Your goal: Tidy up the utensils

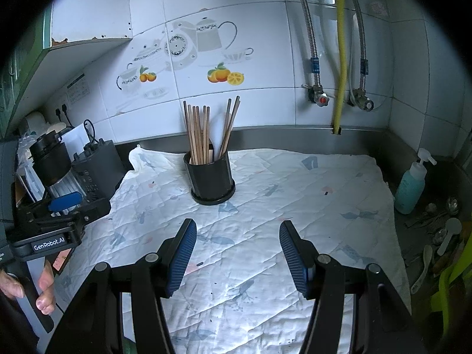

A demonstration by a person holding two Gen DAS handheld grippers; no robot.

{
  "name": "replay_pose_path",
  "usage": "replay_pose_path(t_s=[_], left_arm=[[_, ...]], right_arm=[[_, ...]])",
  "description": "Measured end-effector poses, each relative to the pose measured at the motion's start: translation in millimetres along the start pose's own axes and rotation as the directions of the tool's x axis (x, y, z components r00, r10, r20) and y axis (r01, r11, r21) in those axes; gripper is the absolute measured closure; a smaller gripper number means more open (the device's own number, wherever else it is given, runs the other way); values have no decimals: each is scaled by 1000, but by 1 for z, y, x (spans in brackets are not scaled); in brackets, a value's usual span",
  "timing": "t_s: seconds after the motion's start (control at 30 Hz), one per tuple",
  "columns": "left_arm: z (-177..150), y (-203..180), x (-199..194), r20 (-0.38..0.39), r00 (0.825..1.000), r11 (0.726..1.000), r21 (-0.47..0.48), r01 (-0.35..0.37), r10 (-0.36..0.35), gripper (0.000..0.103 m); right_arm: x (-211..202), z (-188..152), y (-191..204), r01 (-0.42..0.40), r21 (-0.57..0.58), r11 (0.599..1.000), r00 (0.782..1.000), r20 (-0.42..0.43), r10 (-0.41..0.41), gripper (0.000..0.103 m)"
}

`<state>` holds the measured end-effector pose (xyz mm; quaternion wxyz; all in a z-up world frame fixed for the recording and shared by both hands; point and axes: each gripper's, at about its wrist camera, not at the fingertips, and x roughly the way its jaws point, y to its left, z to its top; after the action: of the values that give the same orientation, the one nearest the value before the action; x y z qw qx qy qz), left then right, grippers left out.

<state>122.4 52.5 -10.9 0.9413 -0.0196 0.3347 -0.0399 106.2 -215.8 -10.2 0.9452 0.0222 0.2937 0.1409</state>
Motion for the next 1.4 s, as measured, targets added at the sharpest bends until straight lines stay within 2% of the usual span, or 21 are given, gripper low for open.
replay_pose_path(t_s=[0.4, 1.4], left_arm=[[2, 6, -9, 45, 999, 1000, 2, -22, 22, 7], [4, 6, -11, 76, 997, 999, 19, -30, 29, 7]], right_arm=[[2, 0, 6, -6, -6, 1000, 1000, 0, 6, 39], [3, 2, 14, -11, -9, 1000, 1000, 5, 12, 39]])
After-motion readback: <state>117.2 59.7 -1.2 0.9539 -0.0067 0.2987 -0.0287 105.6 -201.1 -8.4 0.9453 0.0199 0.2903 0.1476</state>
